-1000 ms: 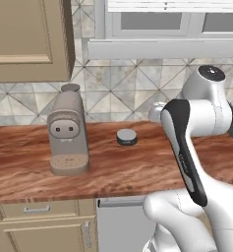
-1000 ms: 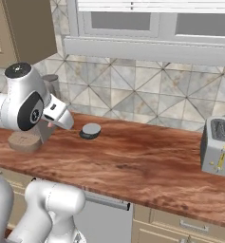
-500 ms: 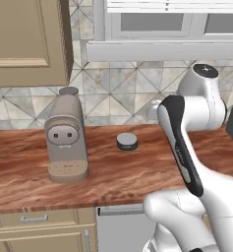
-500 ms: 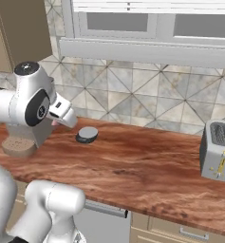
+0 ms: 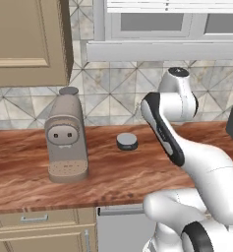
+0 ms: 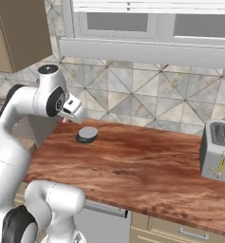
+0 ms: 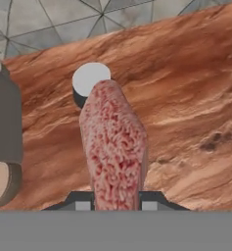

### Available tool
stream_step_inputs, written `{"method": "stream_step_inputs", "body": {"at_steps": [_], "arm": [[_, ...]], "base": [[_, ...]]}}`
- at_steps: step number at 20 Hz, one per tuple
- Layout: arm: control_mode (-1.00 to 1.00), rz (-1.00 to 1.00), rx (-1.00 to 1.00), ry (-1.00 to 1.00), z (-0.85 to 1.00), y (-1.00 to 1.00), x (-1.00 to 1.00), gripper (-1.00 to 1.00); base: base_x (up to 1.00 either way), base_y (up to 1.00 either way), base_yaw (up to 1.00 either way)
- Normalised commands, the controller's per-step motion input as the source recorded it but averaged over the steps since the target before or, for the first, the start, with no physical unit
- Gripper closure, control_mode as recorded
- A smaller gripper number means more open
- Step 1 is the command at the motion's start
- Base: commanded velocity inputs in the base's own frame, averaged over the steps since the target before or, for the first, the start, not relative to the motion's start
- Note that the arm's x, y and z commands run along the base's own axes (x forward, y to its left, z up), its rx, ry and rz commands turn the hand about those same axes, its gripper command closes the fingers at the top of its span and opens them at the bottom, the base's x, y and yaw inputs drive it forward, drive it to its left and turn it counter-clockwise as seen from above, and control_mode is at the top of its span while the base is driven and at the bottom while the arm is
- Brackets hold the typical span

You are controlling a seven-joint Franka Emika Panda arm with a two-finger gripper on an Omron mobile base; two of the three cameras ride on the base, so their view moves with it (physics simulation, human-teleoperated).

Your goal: Take the steak from the fridge and place it on the digital scale on the counter by the fridge. Wait a few seconds for a reading, then move it to the plate on the dining counter.

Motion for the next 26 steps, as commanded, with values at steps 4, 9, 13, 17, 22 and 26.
{"method": "stream_step_inputs", "body": {"at_steps": [4,9,13,17,22,26], "arm": [[-1.0,0.0,0.0,0.04,-0.79,0.09,0.65,1.0],[-1.0,0.05,0.0,0.0,-0.64,0.01,0.62,1.0],[-1.0,0.16,0.0,0.0,-0.42,0.0,0.47,1.0],[-1.0,0.23,-0.02,0.0,-0.36,0.0,0.31,1.0],[-1.0,0.23,-0.03,0.0,-0.28,0.0,0.36,1.0],[-1.0,0.17,-0.06,0.0,-0.27,0.0,0.46,1.0]], "base": [[0.0,0.0,0.0],[0.0,0.0,0.0],[0.0,0.0,0.0],[0.0,0.0,0.0],[0.0,0.0,0.0],[0.0,0.0,0.0]]}}
